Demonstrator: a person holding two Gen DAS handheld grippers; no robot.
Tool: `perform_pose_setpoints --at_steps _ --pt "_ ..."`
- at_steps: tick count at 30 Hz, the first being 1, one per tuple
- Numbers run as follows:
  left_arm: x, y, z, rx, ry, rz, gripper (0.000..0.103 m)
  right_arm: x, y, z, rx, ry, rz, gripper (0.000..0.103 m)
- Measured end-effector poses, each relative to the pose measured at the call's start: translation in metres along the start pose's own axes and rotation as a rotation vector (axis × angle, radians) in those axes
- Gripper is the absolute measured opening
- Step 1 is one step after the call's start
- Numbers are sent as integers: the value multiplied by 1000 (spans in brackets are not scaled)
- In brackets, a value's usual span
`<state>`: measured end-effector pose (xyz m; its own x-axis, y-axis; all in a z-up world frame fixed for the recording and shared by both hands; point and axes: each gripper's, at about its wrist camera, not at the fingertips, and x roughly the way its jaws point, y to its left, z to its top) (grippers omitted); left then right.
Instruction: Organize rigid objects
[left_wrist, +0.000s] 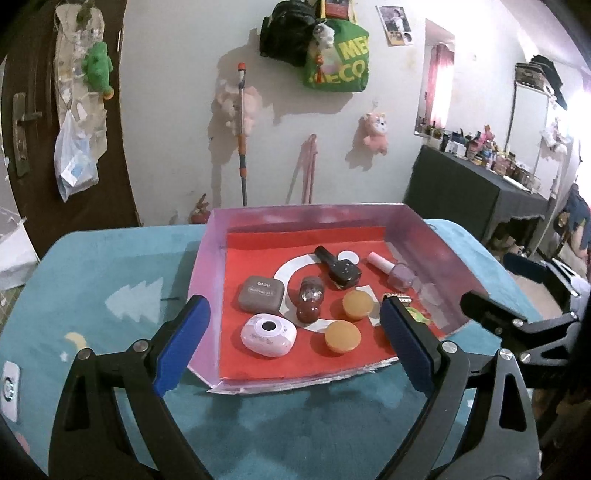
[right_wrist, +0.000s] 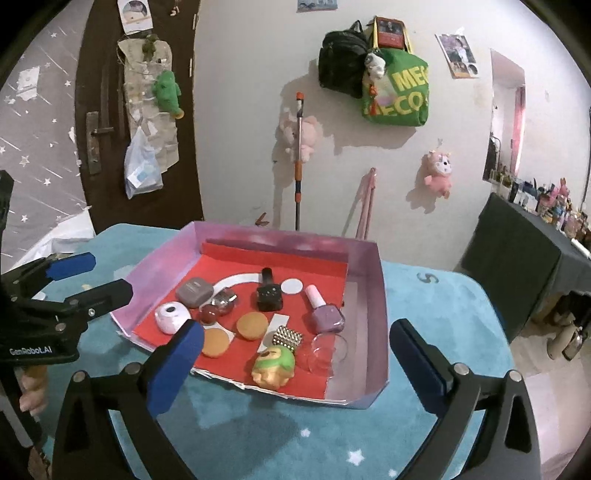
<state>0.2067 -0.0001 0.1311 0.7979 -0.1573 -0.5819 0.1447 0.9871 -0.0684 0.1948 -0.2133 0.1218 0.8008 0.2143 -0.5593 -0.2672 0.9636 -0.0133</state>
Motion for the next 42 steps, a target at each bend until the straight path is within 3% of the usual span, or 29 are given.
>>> perform_pose_setpoints --at_steps 15,29,42 --pt "67 0 -16 13 20 80 94 70 -17 -15 49 18 -67 103" --pt "77 -1 -23 13 25 128 94 76 -12 -19 28 -3 -77 103" --pt "72 -3 -23 20 -18 162 94 73 -8 -18 20 -14 -69 103"
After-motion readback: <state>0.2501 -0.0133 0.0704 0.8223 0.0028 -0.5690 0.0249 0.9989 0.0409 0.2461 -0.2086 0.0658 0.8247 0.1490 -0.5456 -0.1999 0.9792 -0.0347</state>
